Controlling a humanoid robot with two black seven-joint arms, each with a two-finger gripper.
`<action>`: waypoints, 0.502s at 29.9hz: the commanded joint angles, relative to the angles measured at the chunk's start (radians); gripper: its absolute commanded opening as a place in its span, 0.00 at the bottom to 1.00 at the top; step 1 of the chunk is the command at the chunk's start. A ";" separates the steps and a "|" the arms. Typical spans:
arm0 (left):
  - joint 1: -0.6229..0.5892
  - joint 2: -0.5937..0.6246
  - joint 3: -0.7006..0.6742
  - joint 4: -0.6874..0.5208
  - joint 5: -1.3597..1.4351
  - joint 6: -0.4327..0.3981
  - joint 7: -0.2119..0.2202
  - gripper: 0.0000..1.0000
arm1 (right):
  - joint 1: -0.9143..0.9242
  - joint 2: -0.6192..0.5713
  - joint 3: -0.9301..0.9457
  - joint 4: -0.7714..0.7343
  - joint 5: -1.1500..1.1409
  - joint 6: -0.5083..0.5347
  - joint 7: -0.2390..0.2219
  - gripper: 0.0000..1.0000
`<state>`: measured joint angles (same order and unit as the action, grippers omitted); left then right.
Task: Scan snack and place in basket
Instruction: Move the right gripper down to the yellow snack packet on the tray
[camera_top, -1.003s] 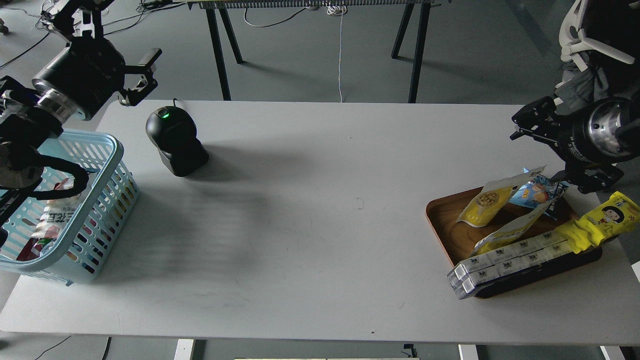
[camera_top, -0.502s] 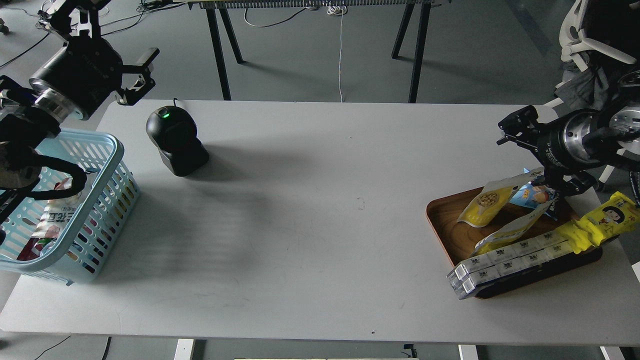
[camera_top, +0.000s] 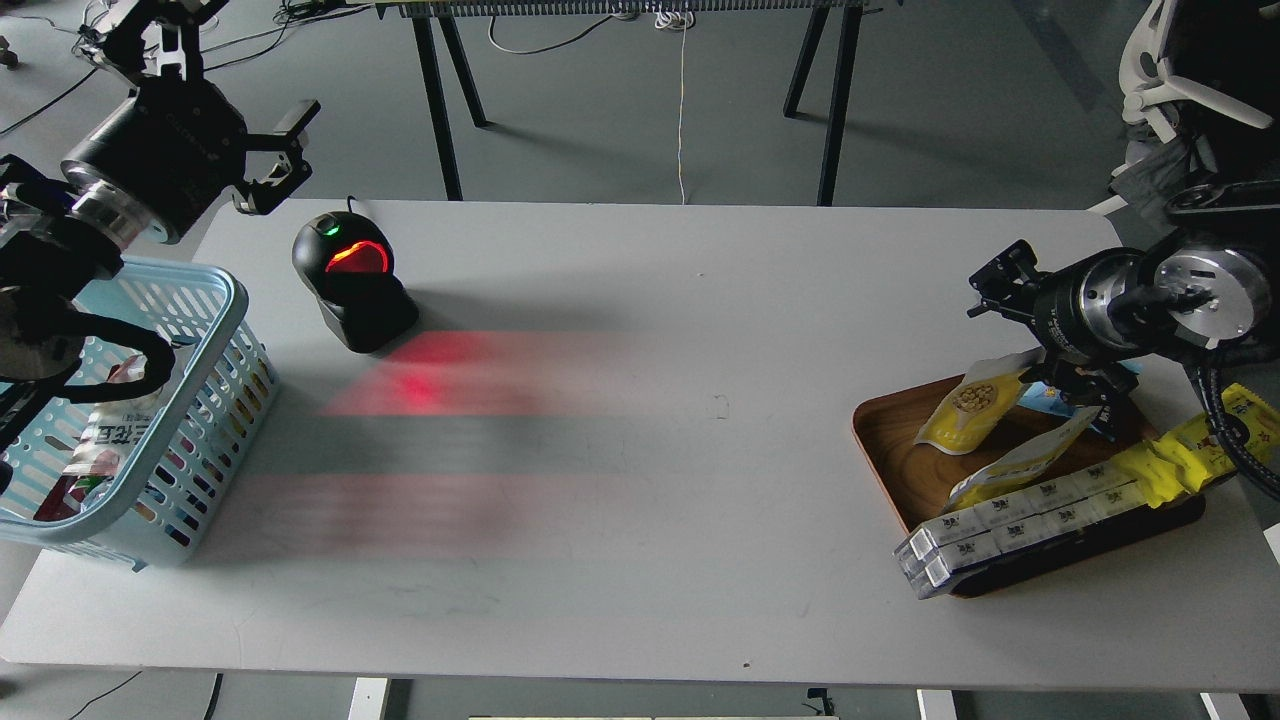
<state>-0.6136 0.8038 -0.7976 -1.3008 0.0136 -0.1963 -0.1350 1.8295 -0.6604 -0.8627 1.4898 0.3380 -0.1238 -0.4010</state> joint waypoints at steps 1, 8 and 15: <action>0.000 0.000 -0.002 0.000 0.000 0.000 0.000 1.00 | -0.006 0.005 0.001 0.009 -0.023 -0.005 0.001 0.55; 0.000 0.002 -0.002 0.000 0.000 0.001 0.000 1.00 | -0.013 -0.004 0.001 0.018 -0.053 -0.027 0.010 0.06; 0.000 0.003 -0.002 0.000 0.000 0.006 0.000 1.00 | -0.016 -0.008 0.007 0.018 -0.053 -0.027 0.010 0.00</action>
<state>-0.6136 0.8053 -0.7992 -1.3008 0.0138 -0.1920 -0.1350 1.8122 -0.6670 -0.8601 1.5080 0.2839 -0.1505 -0.3913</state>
